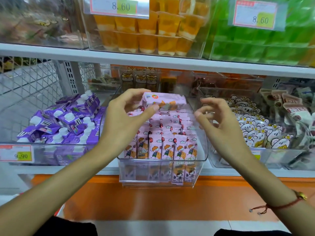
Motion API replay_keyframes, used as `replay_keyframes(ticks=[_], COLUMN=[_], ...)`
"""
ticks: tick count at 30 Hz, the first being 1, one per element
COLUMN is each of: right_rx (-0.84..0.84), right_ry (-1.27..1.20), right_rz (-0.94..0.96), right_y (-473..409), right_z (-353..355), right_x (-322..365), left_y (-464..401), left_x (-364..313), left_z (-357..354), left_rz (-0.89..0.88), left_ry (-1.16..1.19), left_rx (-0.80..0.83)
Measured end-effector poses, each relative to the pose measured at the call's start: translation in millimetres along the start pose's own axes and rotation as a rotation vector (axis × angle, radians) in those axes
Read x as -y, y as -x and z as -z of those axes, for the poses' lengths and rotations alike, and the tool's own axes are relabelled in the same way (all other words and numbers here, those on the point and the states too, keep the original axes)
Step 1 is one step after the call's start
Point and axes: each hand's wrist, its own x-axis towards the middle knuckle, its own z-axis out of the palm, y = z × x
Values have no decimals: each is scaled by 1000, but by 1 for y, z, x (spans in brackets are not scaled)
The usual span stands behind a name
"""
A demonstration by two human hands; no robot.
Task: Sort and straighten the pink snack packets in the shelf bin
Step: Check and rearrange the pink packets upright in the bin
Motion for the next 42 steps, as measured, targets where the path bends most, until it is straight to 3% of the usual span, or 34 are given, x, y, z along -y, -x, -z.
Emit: replay_keyframes(ticks=[3,5,9,16,22,28,31,34,38,42], right_rx=[-11,-17,108,183,222,258,254,227,121,11], right_ry=[337,467,477,427,409,419,429,479,548,402], right_rz=[212,227,61,23,19,13,16,28,90,192], right_y=[4,6,10,14,16,16,15,12,9,7], right_z=[9,15,22,22,22,23,24,25,25,16], right_x=[-6,-12,-21,-24,-23,-22,-22,-22,-18,-3], left_y=[-4,-6,-16,-53,-42,-39,-32,-25,-18,-7], left_x=[5,5,-5,-15,17,17,18,20,19,7], left_z=[-3,-8,-14,-46,-66,-55,-52,-52,-50,-40], left_rz=[-11,-22,-106,-91,-59,-127,-258,-281,-268,-214], left_ry=[-160,-253,-565,-884,-685,-764,-853,-849,-764,-512], left_rx=[89,165,330,733,708,768,706,678,591,356])
